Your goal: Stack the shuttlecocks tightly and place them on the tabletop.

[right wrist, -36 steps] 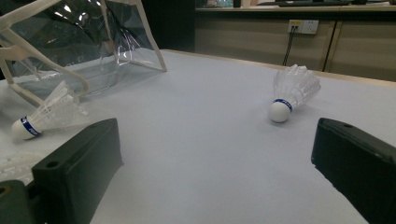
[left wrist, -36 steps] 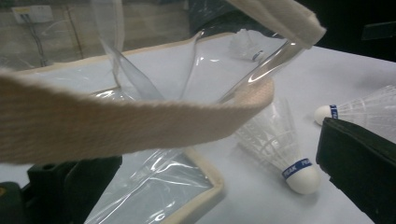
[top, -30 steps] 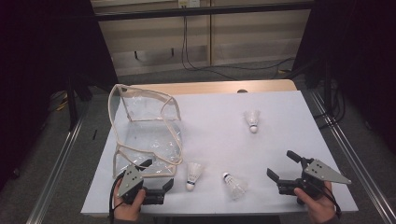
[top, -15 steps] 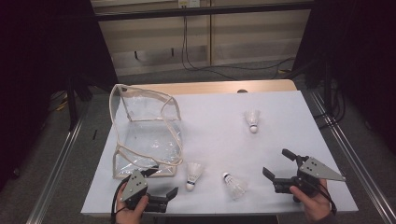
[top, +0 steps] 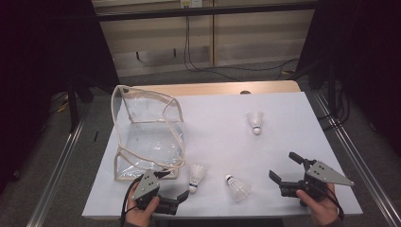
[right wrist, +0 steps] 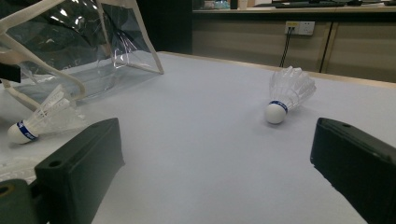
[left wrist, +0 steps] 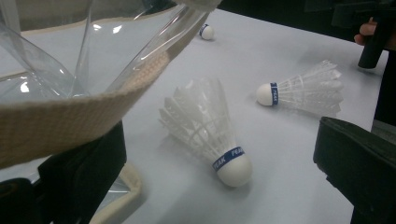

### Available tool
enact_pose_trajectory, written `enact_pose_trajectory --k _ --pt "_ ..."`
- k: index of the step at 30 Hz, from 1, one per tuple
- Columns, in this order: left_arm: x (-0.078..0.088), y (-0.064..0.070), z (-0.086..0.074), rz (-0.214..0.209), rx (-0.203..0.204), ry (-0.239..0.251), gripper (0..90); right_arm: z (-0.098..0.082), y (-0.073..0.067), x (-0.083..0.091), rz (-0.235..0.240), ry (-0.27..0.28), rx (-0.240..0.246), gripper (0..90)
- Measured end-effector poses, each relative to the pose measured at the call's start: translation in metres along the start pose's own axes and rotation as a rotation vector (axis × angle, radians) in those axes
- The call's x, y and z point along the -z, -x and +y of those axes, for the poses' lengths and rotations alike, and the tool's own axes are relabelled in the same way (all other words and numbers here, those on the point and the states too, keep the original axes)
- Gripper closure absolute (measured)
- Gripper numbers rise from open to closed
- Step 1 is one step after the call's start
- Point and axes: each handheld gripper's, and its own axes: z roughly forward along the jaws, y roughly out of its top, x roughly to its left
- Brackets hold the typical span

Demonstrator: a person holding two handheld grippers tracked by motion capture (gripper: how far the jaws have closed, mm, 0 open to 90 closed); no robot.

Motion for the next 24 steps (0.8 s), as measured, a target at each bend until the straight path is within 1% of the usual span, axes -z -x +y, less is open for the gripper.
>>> enact_pose_trajectory --k 2,4,8,11,12,15,20,23,24 --pt "-0.001 0.000 0.000 -0.001 0.003 0.001 2.5 0.000 0.000 0.000 -0.001 0.002 -0.005 1.5" --pt "-0.002 0.000 0.000 -0.001 0.014 0.002 2.5 0.000 0.000 0.001 0.000 -0.001 -0.002 1.6" --pt "-0.004 0.000 0.000 0.001 0.020 0.002 2.5 -0.001 0.000 0.000 -0.001 -0.003 0.005 1.6" --pt "-0.005 0.000 0.000 -0.002 0.019 -0.001 2.6 0.000 0.000 0.000 -0.003 -0.006 -0.005 1.7" --pt "-0.005 0.001 0.000 -0.005 0.021 -0.005 2.7 0.000 0.000 -0.001 -0.004 -0.003 0.003 1.7" --pt "-0.006 0.001 0.000 -0.009 0.024 -0.007 2.7 0.000 0.000 -0.001 -0.001 -0.005 0.002 1.7" --pt "-0.010 0.002 0.000 -0.020 0.020 -0.024 2.8 0.000 0.000 -0.004 0.003 -0.005 0.003 1.7" --pt "-0.011 0.003 0.000 -0.020 0.017 -0.020 2.8 0.000 -0.001 -0.005 0.007 -0.007 0.002 1.7" --pt "-0.011 0.004 0.001 -0.018 0.026 -0.018 2.7 0.000 -0.001 -0.006 0.007 -0.007 0.003 1.7"
